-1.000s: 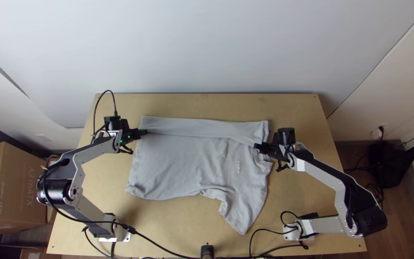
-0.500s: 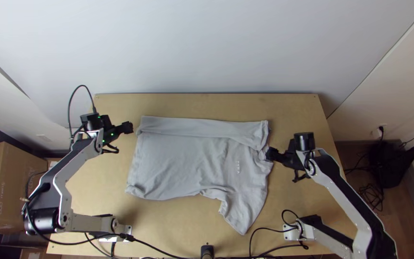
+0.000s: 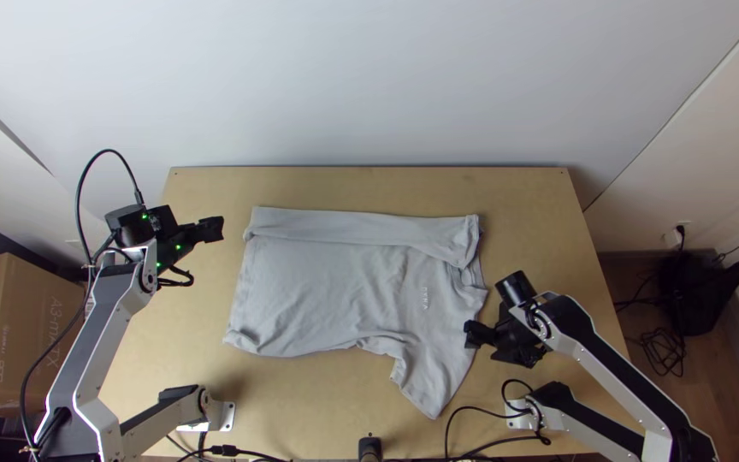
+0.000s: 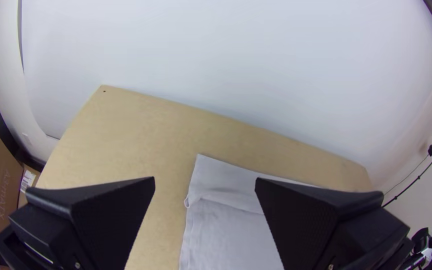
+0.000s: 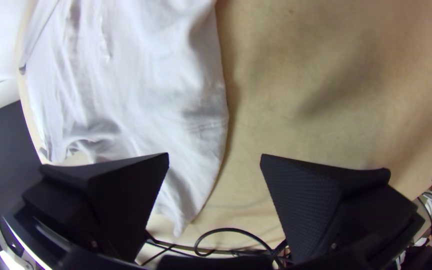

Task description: Fold the t-shirt

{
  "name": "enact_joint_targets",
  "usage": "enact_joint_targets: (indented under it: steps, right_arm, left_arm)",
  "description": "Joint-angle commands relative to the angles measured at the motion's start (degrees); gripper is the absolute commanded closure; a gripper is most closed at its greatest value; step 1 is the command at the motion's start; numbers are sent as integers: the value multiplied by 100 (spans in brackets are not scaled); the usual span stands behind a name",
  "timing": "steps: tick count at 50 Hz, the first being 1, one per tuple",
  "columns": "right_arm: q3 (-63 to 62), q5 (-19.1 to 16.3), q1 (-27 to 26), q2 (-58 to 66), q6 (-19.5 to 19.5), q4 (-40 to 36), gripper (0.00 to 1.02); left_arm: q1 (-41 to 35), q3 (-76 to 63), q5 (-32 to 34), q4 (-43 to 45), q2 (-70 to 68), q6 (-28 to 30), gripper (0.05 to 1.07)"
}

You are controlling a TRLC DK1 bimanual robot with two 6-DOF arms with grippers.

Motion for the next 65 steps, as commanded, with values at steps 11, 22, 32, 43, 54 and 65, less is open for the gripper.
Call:
enact_joint_targets:
  steps: [11, 22, 32, 43, 54, 65]
  right_arm:
    - [-230, -249, 1214, 474, 144, 0, 41]
    - [-212, -381, 1706, 1081, 127, 35, 40]
    - [-89, -531, 2067, 1670, 127, 352, 40]
    - [16, -557, 2286, 2162, 118, 729, 57]
    - [87, -469, 2383, 2250, 3, 958, 100]
    - [122, -425, 2322, 1924, -32, 817, 100]
  left_arm:
    - [-33, -211, 59, -113, -282, 88, 11]
    - [90, -211, 59, -122, -300, 149, 11]
    - [108, -219, 50, -130, -291, 158, 11]
    - [108, -211, 59, -183, -274, 316, 11]
    - [-6, -61, 375, -1712, -361, 2241, 11]
    - [248, 229, 437, -3919, -441, 4852, 14]
